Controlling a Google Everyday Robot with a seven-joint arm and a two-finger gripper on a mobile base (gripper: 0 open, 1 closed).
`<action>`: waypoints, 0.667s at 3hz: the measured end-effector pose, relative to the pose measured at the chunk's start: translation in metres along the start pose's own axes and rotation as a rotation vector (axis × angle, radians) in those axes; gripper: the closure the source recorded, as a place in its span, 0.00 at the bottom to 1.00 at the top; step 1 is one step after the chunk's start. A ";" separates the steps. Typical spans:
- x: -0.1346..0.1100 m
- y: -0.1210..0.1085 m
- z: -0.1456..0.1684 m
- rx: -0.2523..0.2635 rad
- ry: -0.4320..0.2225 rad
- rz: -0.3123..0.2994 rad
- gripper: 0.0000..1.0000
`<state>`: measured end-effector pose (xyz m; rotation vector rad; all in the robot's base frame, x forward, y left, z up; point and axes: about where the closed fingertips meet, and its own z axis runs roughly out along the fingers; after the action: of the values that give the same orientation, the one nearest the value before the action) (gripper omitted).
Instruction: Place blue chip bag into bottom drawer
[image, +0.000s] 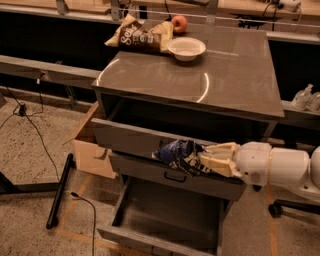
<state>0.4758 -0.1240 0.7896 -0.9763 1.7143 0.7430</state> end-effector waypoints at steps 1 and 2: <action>0.052 0.004 0.039 -0.055 -0.039 0.023 1.00; 0.110 -0.002 0.072 -0.080 -0.093 0.061 1.00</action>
Offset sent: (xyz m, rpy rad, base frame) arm 0.0264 0.0345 -0.2034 0.2060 0.0408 0.0478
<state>0.4894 -0.0939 0.6624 -0.9321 1.6503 0.8892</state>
